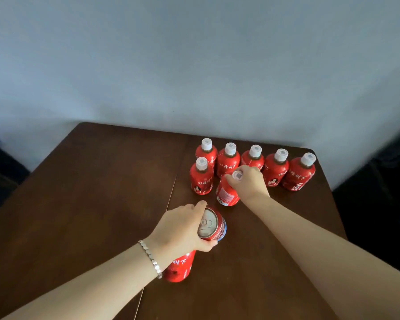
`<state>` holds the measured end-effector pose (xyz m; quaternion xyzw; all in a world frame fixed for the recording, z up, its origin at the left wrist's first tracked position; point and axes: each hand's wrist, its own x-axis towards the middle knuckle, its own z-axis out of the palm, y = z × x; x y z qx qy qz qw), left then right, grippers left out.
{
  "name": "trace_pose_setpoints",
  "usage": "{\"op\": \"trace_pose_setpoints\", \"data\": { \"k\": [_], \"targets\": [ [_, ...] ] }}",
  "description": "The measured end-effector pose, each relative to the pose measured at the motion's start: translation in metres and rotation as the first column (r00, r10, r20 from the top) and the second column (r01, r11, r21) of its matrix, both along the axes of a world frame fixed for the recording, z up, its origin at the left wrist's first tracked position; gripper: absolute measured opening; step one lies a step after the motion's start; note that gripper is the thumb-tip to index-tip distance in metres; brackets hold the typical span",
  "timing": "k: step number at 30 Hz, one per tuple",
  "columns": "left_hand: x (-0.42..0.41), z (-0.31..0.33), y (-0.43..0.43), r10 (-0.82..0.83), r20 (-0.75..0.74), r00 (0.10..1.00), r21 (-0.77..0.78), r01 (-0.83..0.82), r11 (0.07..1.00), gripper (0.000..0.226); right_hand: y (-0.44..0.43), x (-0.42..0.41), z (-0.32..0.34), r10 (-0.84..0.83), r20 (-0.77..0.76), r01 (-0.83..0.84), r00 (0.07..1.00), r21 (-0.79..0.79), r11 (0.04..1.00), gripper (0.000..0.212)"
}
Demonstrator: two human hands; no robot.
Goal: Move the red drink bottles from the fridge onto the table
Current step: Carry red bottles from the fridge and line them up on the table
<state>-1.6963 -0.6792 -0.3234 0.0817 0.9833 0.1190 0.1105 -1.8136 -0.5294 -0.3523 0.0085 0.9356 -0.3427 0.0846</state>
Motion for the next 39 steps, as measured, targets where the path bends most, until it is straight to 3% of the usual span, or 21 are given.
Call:
{"op": "trace_pose_setpoints", "data": {
  "k": [7,10,13,15,16,18,19,21,23,27,29,33,36,39],
  "targets": [
    [-0.021,-0.024,-0.024,-0.068,0.031,0.997,0.022,0.068,0.997,0.084,-0.024,-0.035,-0.023,-0.099,0.012,0.099,0.995,-0.063,0.993,0.037],
    [-0.029,-0.029,-0.029,-0.087,0.047,0.995,0.033,0.085,0.996,0.083,-0.021,-0.042,-0.024,-0.038,0.033,0.041,0.999,-0.076,0.996,0.038],
    [-0.036,-0.031,-0.030,-0.101,0.049,0.994,0.034,0.099,0.994,0.083,-0.010,-0.029,-0.009,0.106,0.049,-0.112,0.993,0.135,0.984,0.059],
    [-0.039,-0.033,-0.028,-0.104,0.037,0.994,0.046,0.103,0.994,0.083,-0.004,-0.005,0.004,0.323,-0.005,-0.293,0.946,0.410,0.864,0.081],
    [-0.041,-0.033,-0.027,-0.108,0.027,0.994,0.050,0.107,0.993,0.083,0.000,0.009,0.006,0.461,0.014,-0.417,0.887,0.453,0.788,0.089],
    [-0.045,-0.031,-0.019,-0.113,0.006,0.994,0.060,0.112,0.992,0.080,0.003,0.037,0.005,0.632,0.144,-0.643,0.761,0.298,0.706,0.103],
    [-0.047,-0.030,-0.014,-0.118,-0.003,0.993,0.071,0.118,0.991,0.077,0.005,0.047,0.001,0.639,0.207,-0.671,0.741,0.189,0.717,0.111],
    [-0.051,-0.029,-0.003,-0.148,-0.013,0.989,0.098,0.149,0.984,0.073,0.012,0.058,-0.011,0.549,0.185,-0.567,0.815,0.060,0.822,0.115],
    [-0.054,-0.031,0.008,-0.202,-0.001,0.979,0.104,0.201,0.974,0.074,0.021,0.060,-0.021,0.418,0.103,-0.423,0.903,0.037,0.905,0.103],
    [-0.057,-0.039,0.023,-0.215,0.038,0.976,0.094,0.211,0.973,0.089,0.033,0.058,-0.035,0.284,-0.011,-0.282,0.959,0.087,0.956,0.089],
    [-0.057,-0.042,0.026,-0.140,-0.008,0.990,0.093,0.140,0.986,0.086,0.034,0.052,-0.041,0.119,-0.081,-0.119,0.990,0.004,0.993,0.078],
    [-0.056,-0.049,0.025,-0.068,-0.107,0.992,0.145,0.084,0.986,0.054,0.039,0.026,-0.056,-0.228,-0.098,0.215,0.969,-0.124,0.969,0.074],
    [-0.055,-0.052,0.025,-0.036,-0.178,0.983,0.207,0.074,0.975,0.035,0.041,0.002,-0.070,-0.303,-0.069,0.290,0.950,-0.154,0.945,0.078],
    [-0.057,-0.053,0.021,-0.009,-0.197,0.980,0.203,0.050,0.978,0.031,0.035,-0.014,-0.077,-0.341,-0.035,0.325,0.939,-0.222,0.919,0.075]
  ]
}}
